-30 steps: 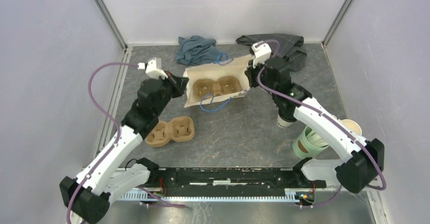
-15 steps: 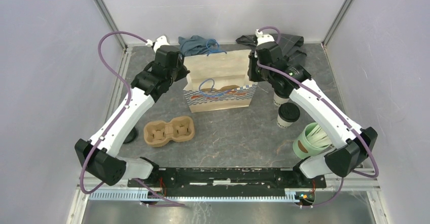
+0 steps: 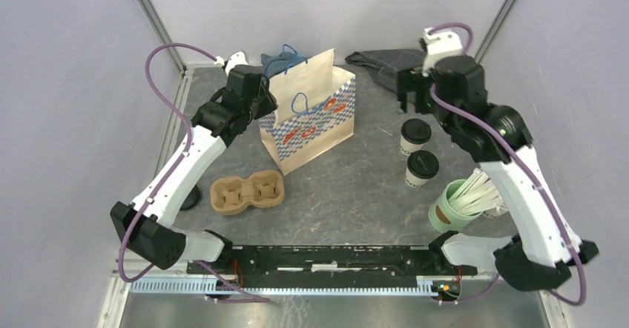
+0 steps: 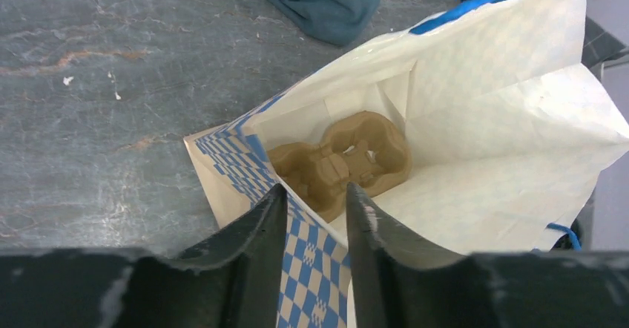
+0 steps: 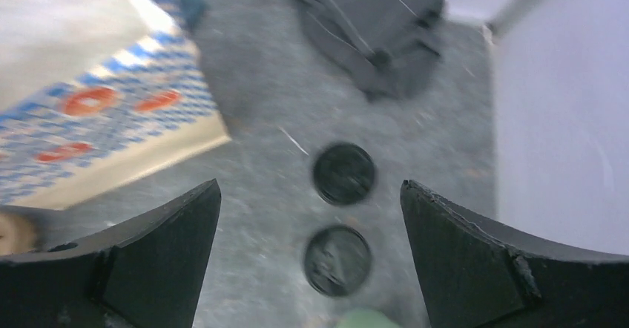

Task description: Pack the takeout coffee

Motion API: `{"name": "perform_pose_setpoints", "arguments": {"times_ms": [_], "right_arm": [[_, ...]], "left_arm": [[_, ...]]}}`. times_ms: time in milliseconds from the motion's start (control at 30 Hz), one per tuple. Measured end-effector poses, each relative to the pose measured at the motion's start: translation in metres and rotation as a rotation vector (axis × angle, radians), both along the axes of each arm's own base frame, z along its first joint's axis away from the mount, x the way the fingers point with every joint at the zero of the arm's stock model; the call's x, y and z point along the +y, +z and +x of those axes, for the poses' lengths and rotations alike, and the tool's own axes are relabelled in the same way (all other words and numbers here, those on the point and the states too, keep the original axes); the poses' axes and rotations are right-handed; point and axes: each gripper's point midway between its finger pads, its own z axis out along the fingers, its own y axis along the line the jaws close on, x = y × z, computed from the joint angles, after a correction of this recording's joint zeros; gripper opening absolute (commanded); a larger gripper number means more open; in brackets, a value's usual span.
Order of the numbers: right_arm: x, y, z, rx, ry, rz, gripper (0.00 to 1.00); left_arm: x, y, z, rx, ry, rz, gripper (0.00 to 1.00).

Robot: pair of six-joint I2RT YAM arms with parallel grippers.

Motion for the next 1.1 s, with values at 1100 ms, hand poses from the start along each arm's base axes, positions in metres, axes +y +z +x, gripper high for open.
{"name": "perform_pose_setpoints", "arguments": {"times_ms": [1100], "right_arm": [[-0.086,-0.254,-0.045,0.743,-0.104,-0.049,0.97]], "left_arm": [[0.000,-0.008,-0.017,0.100,-0.043,0.032,0.74]]}}
